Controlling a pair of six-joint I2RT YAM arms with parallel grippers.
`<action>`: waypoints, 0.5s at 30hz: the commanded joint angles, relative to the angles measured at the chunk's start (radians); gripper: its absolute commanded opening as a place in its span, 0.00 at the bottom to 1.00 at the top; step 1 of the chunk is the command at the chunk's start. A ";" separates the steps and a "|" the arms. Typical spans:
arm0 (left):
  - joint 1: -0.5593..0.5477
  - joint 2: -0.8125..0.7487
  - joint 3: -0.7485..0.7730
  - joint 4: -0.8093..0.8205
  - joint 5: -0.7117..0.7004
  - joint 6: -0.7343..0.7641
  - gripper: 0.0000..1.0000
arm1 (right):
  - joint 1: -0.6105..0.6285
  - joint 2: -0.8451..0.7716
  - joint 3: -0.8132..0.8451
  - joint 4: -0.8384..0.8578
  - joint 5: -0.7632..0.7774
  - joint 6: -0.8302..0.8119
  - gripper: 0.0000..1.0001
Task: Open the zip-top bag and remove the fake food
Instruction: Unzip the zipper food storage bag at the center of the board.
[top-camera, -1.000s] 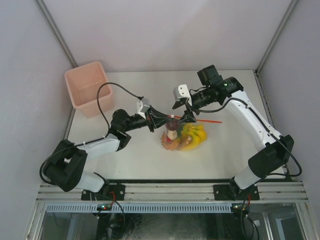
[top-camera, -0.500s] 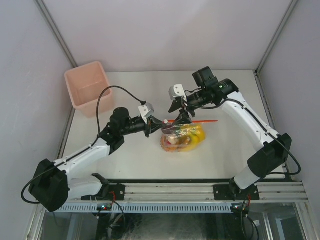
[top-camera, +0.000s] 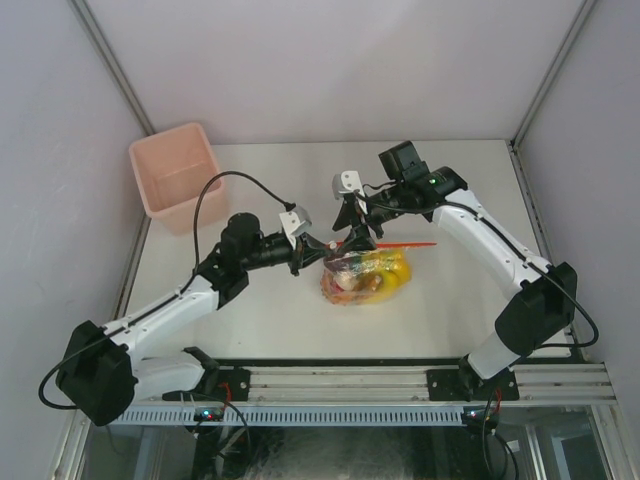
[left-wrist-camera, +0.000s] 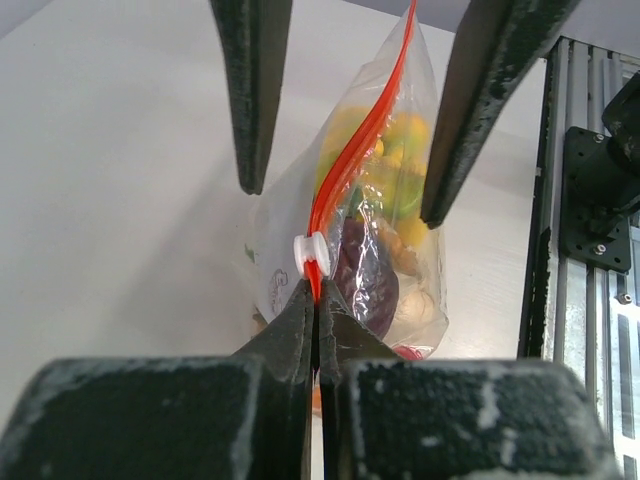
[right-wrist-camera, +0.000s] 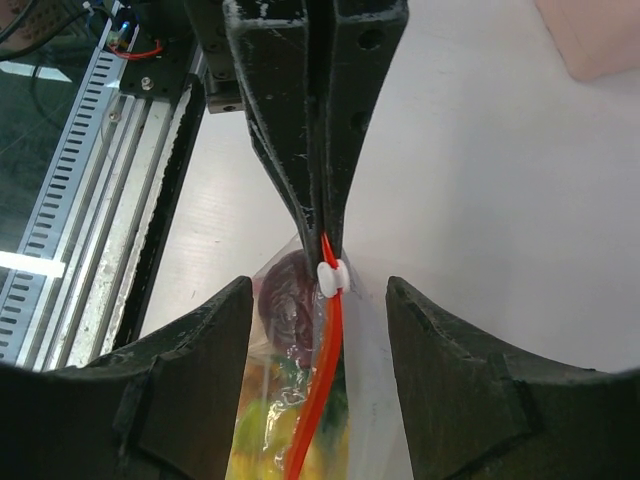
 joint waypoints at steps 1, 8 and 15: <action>-0.020 -0.053 0.042 0.029 0.026 0.041 0.00 | 0.006 -0.005 0.015 0.055 -0.024 0.044 0.55; -0.035 -0.068 0.040 0.064 0.026 0.059 0.00 | 0.007 -0.014 -0.011 0.071 -0.032 0.044 0.50; -0.045 -0.060 0.050 0.065 0.010 0.073 0.00 | 0.009 -0.025 -0.032 0.083 -0.032 0.044 0.33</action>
